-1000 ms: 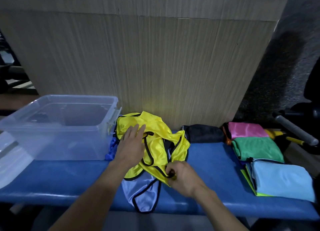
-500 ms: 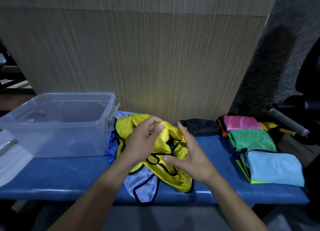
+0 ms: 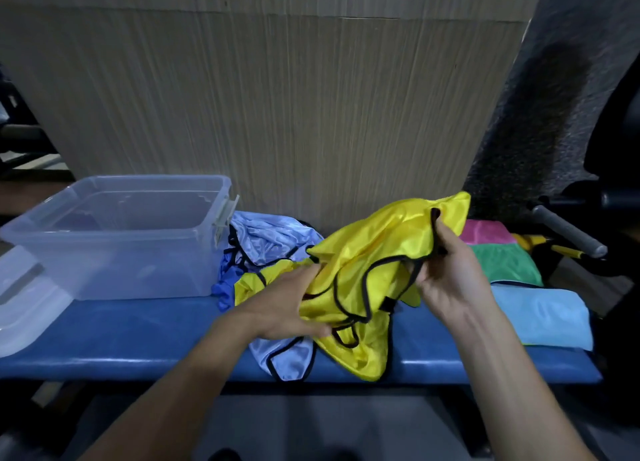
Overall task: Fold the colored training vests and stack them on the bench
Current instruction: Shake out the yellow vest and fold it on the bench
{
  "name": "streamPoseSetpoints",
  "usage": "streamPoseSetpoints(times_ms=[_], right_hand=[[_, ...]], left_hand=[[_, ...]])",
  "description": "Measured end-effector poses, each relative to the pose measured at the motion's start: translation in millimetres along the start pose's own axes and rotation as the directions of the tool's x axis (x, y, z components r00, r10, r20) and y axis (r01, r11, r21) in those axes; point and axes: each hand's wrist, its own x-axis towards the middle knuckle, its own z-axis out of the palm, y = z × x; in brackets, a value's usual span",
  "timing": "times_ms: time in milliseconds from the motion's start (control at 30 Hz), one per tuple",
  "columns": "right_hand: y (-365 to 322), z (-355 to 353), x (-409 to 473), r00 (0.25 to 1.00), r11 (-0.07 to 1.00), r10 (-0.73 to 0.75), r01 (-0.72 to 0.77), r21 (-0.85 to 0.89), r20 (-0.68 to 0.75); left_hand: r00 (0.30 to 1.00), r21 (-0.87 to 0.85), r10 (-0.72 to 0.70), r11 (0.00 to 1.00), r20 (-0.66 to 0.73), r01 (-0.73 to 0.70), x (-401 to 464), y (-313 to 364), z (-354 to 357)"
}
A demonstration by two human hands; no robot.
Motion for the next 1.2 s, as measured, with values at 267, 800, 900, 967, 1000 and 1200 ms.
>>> streamPoseSetpoints(times_ms=[267,800,900,967,1000,1200], right_hand=[[-18,-26,17,0.993,0.996,-0.035,0.044,0.082,-0.113],[34,-35,17,0.898,0.304,-0.031,0.427,-0.852,0.440],[23,-31,15,0.904,0.374,-0.127,0.426,-0.824,0.409],[20,-28,13,0.915,0.408,-0.144,0.402,-0.819,0.378],[19,-28,12,0.921,0.421,-0.144,0.388,-0.820,0.362],[16,-33,22,0.969,0.569,-0.185,0.239,-0.787,0.161]], left_hand=[[0.961,-0.709,-0.170,0.704,-0.217,-0.036,-2,28,-17],[0.995,-0.664,0.020,0.743,-0.103,-0.084,-4,29,-25],[0.996,-0.680,-0.080,0.732,-0.029,0.039,-3,25,-23],[0.976,-0.704,-0.201,0.705,-0.086,0.083,0,24,-22],[0.962,-0.718,-0.243,0.692,-0.128,0.079,2,24,-22],[0.880,-0.901,-0.413,0.432,-0.236,-0.040,8,29,-31]])
